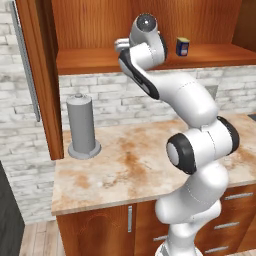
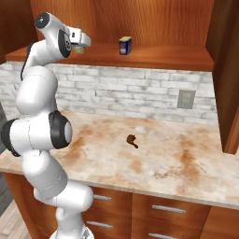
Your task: Restock the canned food cabinet by taking the new fresh canned food from the counter and placing it in the cabinet. Then, take the old canned food from the cabinet and place it on the counter.
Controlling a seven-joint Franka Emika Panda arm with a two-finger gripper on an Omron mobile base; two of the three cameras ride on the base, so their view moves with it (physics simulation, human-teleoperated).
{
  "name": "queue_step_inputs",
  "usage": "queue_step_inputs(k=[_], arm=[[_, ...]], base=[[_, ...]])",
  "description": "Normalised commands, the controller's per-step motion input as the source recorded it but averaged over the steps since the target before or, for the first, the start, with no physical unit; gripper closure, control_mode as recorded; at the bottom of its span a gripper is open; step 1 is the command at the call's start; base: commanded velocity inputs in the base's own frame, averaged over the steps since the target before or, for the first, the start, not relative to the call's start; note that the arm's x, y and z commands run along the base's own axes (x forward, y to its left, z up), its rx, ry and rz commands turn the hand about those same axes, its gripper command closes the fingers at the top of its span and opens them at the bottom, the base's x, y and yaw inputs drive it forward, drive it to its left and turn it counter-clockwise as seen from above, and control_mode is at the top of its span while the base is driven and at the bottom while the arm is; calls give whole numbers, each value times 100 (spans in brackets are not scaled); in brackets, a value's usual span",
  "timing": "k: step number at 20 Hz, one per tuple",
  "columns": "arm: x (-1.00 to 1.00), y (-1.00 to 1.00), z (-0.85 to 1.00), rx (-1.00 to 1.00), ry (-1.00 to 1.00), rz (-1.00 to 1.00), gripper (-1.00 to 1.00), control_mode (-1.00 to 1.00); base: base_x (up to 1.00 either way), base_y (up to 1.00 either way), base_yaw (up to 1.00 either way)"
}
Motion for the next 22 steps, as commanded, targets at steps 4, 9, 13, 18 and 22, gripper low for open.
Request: queue_step_inputs(k=[4, 9, 13, 18, 22], arm=[[20, 0, 0, 0, 0, 0, -100, -100], [15, 0, 0, 0, 0, 0, 100, -100], [0, 0, 0, 0, 0, 0, 100, -100], [-39, 0, 0, 0, -5, 1, 100, -100], [-100, -9, 7, 0, -22, 10, 100, -100]], base=[[0, 0, 0], [0, 0, 0], [0, 0, 0], [0, 0, 0], [0, 0, 0]])
